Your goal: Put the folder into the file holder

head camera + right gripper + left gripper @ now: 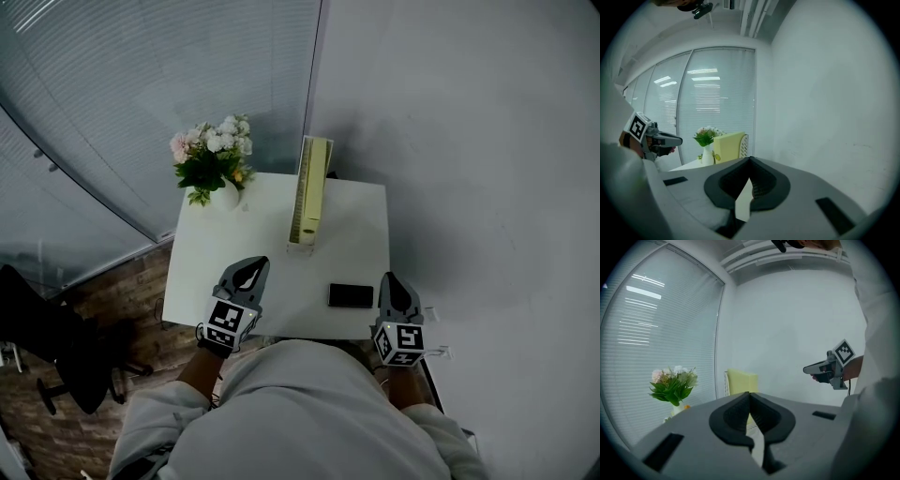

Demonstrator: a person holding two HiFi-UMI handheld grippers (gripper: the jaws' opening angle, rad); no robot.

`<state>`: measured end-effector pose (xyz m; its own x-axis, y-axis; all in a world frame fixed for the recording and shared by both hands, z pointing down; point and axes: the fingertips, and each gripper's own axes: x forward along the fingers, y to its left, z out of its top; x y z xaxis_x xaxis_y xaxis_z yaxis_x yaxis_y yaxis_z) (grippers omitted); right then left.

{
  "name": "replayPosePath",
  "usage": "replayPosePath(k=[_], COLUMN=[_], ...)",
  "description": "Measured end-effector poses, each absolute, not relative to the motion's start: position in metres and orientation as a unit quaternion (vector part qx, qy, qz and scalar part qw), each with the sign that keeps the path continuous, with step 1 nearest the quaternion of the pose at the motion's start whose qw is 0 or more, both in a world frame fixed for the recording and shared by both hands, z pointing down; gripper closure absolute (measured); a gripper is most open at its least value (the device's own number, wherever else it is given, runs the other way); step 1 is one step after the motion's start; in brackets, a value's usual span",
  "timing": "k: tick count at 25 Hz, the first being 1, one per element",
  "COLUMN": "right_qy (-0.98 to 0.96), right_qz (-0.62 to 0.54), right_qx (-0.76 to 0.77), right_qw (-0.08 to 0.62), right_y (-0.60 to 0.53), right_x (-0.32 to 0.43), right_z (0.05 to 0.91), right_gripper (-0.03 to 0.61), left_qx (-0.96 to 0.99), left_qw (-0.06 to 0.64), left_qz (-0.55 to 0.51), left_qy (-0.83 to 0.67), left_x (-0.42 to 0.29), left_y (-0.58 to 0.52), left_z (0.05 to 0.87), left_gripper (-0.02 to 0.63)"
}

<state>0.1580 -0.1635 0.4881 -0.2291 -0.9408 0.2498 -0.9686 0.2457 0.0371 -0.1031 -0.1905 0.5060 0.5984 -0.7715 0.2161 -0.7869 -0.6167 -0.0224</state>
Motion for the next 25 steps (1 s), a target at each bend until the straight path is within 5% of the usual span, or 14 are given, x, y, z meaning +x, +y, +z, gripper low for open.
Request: replayPosePath(k=[25], right_qy=[-0.789], right_qz=[0.058], right_qx=[0.601], right_qw=[0.115], right_y=[-0.162], right_x=[0.156], right_z=[0.486], right_gripper=[0.568], left_qx=[0.903], left_qw=[0.067], left_qz=[0.112], left_qy=[-0.41], left_x=[-0.085], left_y=[-0.174], left_z=[0.521], left_gripper=[0.605])
